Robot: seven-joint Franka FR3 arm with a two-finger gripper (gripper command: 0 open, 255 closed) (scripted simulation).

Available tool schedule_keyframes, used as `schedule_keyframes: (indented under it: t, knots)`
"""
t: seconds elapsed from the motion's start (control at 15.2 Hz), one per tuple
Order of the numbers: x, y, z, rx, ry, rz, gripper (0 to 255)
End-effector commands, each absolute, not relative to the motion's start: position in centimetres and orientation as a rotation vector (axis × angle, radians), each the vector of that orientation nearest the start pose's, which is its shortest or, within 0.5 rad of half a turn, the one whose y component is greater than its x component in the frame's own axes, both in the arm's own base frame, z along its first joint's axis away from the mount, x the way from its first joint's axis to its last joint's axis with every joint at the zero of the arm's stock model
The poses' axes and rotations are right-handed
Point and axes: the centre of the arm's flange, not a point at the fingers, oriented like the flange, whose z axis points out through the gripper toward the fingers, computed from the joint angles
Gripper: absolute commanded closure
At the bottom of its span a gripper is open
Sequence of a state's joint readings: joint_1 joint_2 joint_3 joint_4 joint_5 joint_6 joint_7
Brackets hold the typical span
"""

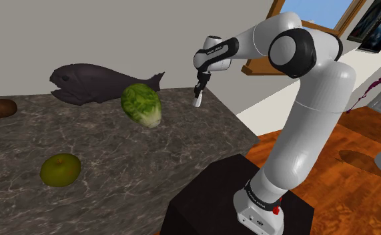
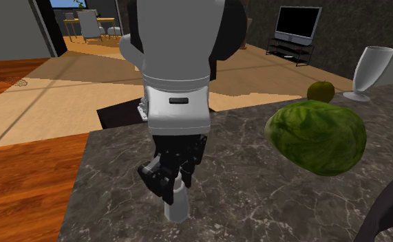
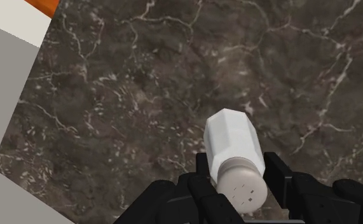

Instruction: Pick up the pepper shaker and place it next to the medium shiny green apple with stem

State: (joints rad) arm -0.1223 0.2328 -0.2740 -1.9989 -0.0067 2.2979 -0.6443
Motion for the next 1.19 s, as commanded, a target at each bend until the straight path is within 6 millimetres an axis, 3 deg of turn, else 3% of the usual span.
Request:
schedule_keyframes:
  t: [0.0,1.12]
  knots:
    - [55.7,-22.7,36.5,-3.209,-0.422,-0.051,255]
    - [55.7,-22.7,45.4,-3.209,-0.422,-0.051,255]
